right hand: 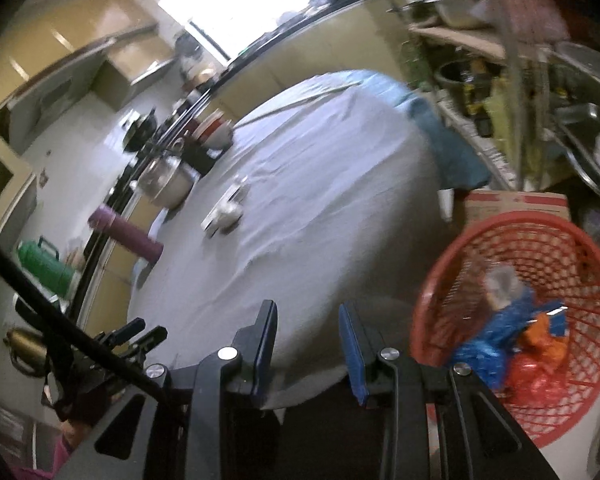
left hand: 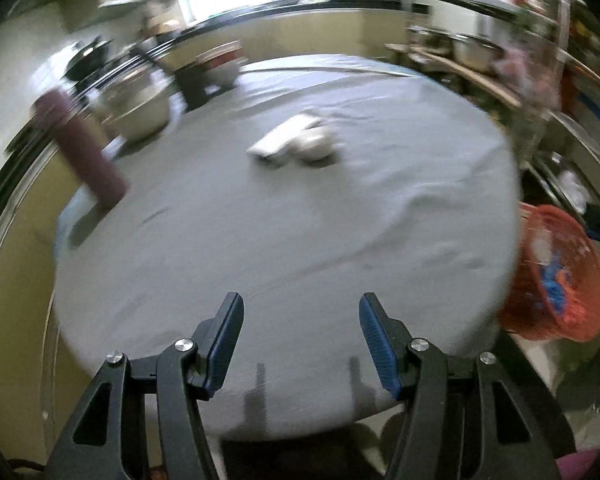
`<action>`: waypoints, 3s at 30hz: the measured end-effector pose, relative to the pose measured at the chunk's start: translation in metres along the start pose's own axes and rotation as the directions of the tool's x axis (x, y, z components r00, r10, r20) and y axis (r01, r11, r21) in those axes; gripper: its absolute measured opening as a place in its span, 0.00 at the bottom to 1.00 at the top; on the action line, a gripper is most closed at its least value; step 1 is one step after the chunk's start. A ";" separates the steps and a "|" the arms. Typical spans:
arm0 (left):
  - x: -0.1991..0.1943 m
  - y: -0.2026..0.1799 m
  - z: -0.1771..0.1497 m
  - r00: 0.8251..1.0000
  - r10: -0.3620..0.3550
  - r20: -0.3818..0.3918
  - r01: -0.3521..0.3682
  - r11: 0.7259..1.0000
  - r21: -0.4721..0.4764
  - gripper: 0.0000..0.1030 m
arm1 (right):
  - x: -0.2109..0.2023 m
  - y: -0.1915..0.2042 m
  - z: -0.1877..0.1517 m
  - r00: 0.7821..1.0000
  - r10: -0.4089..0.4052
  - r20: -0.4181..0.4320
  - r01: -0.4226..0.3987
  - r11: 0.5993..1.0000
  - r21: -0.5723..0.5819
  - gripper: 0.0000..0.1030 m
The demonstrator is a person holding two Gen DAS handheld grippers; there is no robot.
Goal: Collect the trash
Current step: 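Move both tools back over the table toward the box and tissue, then grasp the crumpled white tissue with the right gripper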
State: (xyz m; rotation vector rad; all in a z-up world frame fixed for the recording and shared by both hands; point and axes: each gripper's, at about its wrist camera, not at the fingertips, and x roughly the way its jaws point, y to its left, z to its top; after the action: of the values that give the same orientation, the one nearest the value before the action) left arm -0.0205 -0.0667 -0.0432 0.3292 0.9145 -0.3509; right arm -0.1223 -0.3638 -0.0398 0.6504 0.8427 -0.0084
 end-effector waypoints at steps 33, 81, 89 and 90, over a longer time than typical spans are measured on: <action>-0.028 0.130 -0.018 0.976 0.212 0.056 -0.195 0.956 -0.220 0.59 | 0.090 0.170 -0.017 0.976 0.102 -0.194 -0.157 0.943 -0.293 0.34; 0.035 0.128 0.001 0.980 0.182 -0.079 -0.195 0.959 -0.207 0.59 | 0.284 0.139 0.114 0.991 0.035 -0.131 -0.047 0.995 -0.087 0.28; 0.065 0.119 0.058 0.997 0.073 -0.020 -0.075 0.985 -0.154 0.59 | 0.241 0.120 0.107 0.994 0.057 -0.091 -0.067 0.992 -0.107 0.27; 0.075 0.113 0.071 0.998 0.060 -0.009 -0.060 0.990 -0.130 0.59 | 0.236 0.117 0.106 0.994 0.059 -0.090 -0.069 0.992 -0.102 0.27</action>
State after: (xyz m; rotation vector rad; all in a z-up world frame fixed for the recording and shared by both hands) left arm 0.1209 -0.0069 -0.0492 0.2374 0.9262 -0.2338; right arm 0.1404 -0.2693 -0.0905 0.5820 0.8996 0.1222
